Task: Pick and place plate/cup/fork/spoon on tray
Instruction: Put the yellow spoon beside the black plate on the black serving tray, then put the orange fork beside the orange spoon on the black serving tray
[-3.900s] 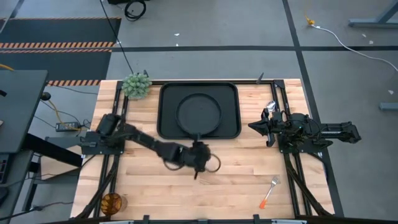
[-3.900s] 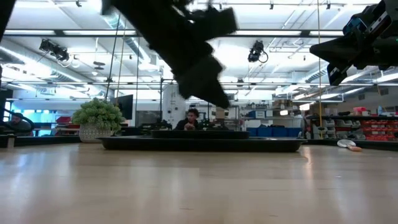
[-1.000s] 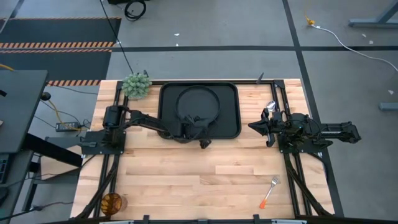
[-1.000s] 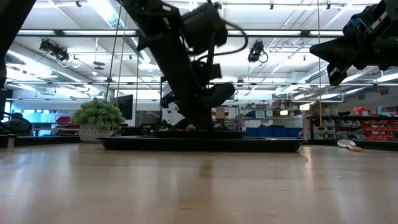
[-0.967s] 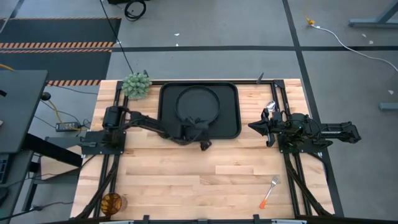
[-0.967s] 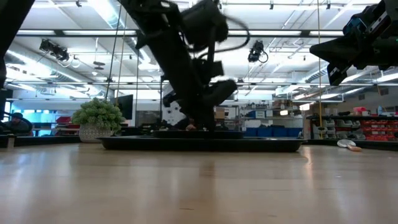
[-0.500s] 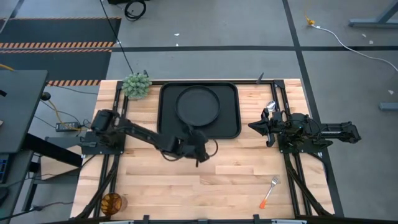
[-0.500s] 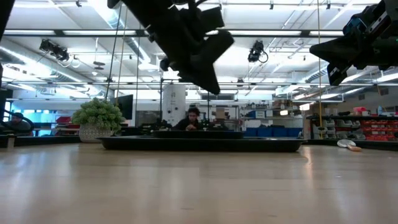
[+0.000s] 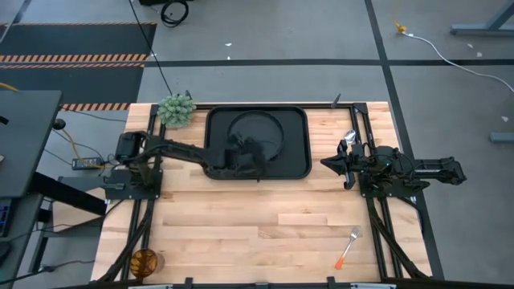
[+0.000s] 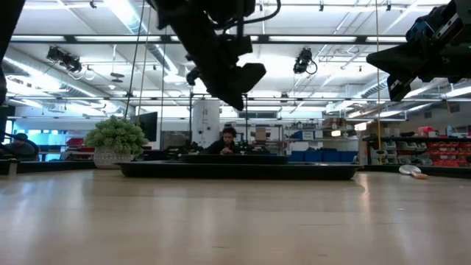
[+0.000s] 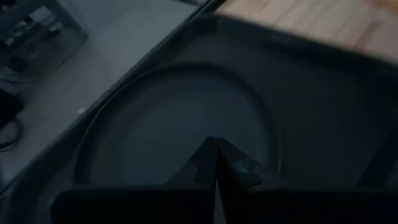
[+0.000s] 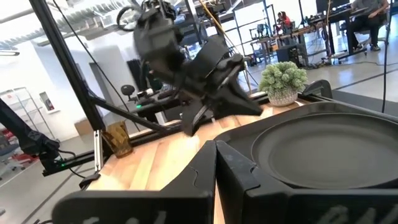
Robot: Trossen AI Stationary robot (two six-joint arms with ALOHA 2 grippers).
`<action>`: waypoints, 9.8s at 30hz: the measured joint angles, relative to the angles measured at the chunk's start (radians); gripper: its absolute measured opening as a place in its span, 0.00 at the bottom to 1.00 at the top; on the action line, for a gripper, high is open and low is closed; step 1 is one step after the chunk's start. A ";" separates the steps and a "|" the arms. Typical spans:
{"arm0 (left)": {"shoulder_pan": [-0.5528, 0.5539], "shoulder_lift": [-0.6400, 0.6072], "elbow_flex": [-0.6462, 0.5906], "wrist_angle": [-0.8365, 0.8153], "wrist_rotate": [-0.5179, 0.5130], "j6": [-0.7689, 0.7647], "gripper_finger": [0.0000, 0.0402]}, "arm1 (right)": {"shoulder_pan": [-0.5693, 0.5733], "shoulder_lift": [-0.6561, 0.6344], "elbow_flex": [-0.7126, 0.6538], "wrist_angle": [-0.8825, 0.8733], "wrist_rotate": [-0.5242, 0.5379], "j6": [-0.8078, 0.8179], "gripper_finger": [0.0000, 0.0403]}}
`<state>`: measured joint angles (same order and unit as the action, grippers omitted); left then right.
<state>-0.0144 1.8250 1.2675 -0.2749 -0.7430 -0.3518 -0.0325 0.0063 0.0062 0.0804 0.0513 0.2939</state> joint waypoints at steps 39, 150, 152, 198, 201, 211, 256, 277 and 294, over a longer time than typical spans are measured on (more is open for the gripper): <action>0.106 0.038 0.000 0.627 0.494 0.427 0.03 | 0.000 0.000 0.000 0.055 0.000 0.034 0.04; 0.582 -0.028 0.050 0.692 1.293 0.410 0.03 | -0.380 1.239 0.558 -0.797 0.373 1.012 0.21; 0.591 -0.028 0.050 0.671 1.293 0.390 0.03 | -0.353 1.240 0.616 -0.820 0.405 0.995 0.20; 0.583 -0.582 -0.371 0.250 0.948 0.504 0.03 | -0.327 1.819 1.075 -0.611 0.249 0.670 0.20; 0.583 -0.632 -0.403 0.253 0.930 0.494 0.03 | -0.329 1.833 1.075 -0.552 0.226 0.664 0.20; 0.580 -0.655 -0.413 0.284 0.919 0.495 0.03 | -0.321 1.841 1.075 -0.510 0.201 0.656 0.20; 0.576 -0.654 -0.412 0.314 0.894 0.568 0.03 | 0.304 1.499 1.075 -1.169 -0.119 1.250 0.50; 0.515 -0.653 -0.411 0.343 0.939 0.555 0.03 | 0.886 1.568 1.031 -0.942 -0.408 2.088 0.58; 0.428 -0.645 -0.411 0.405 0.983 0.598 0.03 | 0.894 1.710 0.918 -0.707 -0.443 2.069 0.57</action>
<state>0.4131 1.1801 0.8562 0.1297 0.2401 0.2466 0.8619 1.7164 0.9241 -0.6262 -0.3916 2.3629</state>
